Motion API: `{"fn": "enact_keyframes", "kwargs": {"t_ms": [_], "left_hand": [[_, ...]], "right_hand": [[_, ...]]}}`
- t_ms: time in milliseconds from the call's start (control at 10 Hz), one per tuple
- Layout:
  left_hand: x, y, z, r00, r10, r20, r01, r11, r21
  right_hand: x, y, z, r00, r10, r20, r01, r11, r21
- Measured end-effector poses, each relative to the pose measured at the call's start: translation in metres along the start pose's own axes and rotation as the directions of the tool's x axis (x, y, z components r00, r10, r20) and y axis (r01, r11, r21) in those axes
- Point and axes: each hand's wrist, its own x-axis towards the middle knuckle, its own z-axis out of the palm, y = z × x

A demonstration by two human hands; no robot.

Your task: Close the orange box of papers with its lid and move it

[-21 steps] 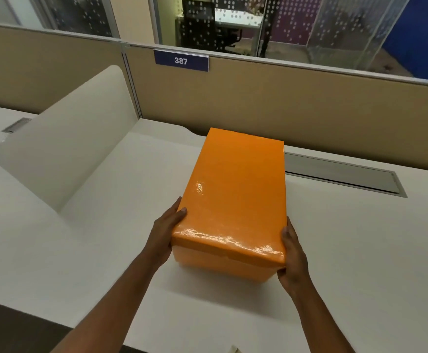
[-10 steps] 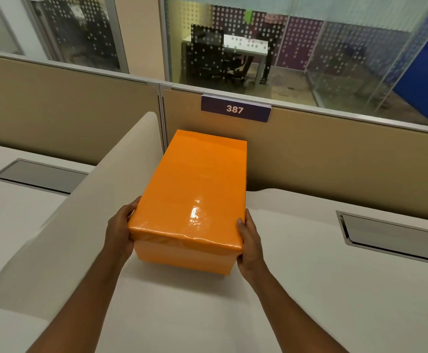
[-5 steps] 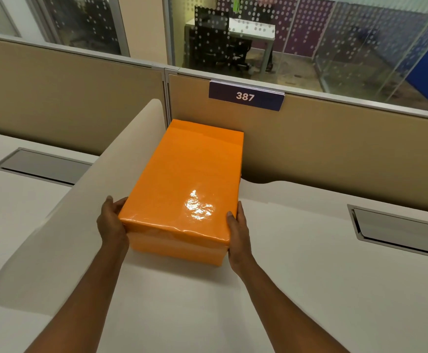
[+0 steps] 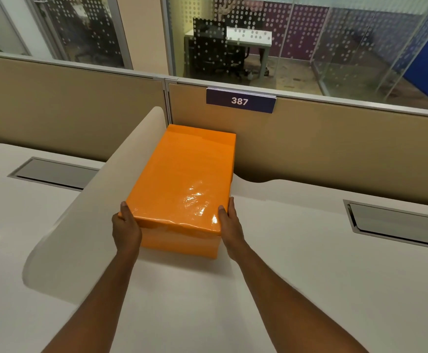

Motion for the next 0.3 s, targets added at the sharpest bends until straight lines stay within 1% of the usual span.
{"fn": "enact_keyframes", "kwargs": {"t_ms": [100, 200, 300], "left_hand": [[-0.004, 0.009, -0.009, 0.999, -0.048, 0.013, 0.047, 0.996, 0.070], [-0.017, 0.013, -0.014, 0.994, -0.086, -0.070, 0.092, 0.993, 0.075], [-0.051, 0.016, -0.011, 0.980, 0.033, -0.196, -0.017, 0.997, 0.080]], "right_hand": [[-0.008, -0.006, -0.004, 0.999, 0.032, 0.031, -0.027, 0.991, -0.129], [-0.014, -0.002, -0.011, 0.998, 0.068, 0.008, -0.066, 0.984, -0.164], [-0.027, 0.007, -0.032, 0.996, 0.017, -0.088, -0.044, 0.950, -0.309]]}}
